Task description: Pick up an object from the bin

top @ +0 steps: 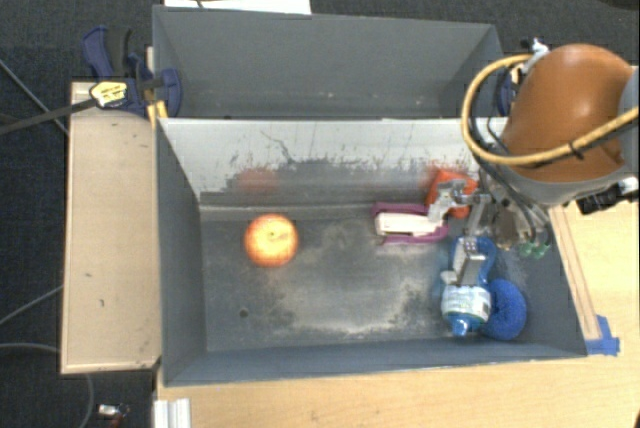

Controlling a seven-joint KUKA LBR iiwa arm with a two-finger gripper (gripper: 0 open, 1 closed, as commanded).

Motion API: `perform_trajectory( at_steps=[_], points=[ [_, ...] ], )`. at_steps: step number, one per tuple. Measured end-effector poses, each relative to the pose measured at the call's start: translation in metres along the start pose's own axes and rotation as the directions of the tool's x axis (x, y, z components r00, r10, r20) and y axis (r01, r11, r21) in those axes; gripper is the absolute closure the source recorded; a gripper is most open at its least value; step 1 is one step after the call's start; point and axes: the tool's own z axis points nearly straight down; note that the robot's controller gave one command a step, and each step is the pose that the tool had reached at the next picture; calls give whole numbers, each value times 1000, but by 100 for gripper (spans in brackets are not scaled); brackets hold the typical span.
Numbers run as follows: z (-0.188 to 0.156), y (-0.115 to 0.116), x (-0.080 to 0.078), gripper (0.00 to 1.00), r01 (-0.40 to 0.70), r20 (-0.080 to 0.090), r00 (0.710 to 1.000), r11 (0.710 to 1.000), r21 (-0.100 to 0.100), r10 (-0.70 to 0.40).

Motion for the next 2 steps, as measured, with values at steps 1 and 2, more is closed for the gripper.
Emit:
perform_trajectory(
  at_steps=[1, 2],
  points=[
    [-4, 0, -1, 0, 1, 9, 1000, 1000, 1, -1],
    [52, -33, -13, 0, 202, 10, 979, 979, 3, -202]
  ],
)
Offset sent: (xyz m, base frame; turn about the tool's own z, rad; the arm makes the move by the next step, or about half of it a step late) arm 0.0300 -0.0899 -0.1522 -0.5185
